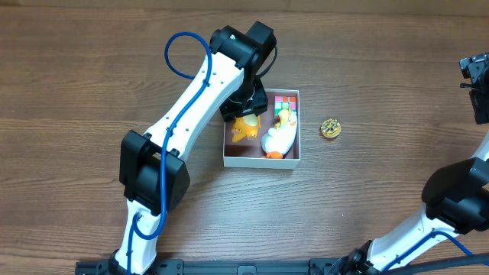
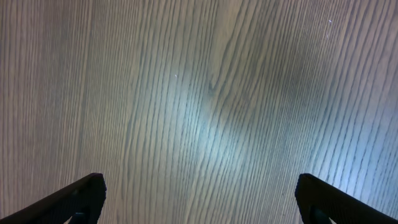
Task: Pack container
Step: 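Lower the held dinosaur into the box beside the duck, then open the left gripper to release the dinosaur in the box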
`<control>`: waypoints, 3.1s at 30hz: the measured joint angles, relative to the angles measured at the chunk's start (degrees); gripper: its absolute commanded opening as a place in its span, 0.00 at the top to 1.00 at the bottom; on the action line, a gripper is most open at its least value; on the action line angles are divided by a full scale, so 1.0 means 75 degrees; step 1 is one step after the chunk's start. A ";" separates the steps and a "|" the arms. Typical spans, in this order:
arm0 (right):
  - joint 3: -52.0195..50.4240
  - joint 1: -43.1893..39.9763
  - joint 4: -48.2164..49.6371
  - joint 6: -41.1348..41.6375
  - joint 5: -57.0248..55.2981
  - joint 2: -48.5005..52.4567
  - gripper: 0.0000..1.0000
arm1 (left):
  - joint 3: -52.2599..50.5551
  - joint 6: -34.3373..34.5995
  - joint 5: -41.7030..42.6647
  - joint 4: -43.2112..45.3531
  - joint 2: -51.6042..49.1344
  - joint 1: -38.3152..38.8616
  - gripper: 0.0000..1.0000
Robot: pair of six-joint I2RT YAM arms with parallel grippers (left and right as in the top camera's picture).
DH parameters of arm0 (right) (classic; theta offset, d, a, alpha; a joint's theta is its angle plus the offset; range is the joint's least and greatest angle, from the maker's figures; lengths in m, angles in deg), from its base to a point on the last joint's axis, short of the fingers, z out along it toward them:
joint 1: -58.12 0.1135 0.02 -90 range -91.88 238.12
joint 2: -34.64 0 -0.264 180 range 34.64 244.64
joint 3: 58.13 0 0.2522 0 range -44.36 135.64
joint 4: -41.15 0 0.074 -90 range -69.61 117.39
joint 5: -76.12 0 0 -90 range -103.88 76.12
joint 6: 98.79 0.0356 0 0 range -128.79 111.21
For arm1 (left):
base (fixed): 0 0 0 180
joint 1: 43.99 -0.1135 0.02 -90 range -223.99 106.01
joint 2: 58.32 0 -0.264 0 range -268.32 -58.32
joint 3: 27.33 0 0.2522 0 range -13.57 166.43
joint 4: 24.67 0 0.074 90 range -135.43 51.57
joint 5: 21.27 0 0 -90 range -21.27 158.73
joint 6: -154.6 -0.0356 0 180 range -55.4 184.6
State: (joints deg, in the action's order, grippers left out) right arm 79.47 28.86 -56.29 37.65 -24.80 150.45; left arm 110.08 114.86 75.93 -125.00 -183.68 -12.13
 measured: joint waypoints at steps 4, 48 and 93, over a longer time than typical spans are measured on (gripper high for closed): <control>0.0000 0.0000 0.0003 0.0000 0.0000 0.0000 0.00 | -0.0216 0.0038 0.0000 0.0154 0.0000 0.0000 0.46; 0.0000 0.0000 0.0006 -0.0003 0.0000 0.0000 0.00 | -0.0956 0.0023 -0.0455 0.0469 0.0009 0.0000 0.29; 0.0000 0.0000 0.0003 -0.0003 0.0000 0.0000 0.00 | -0.0956 -0.1708 0.0157 0.1632 0.0012 0.0408 0.96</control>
State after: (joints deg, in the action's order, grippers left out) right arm 79.47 28.86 -56.27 37.63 -24.80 150.45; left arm 102.91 102.05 77.11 -112.76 -183.60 -9.07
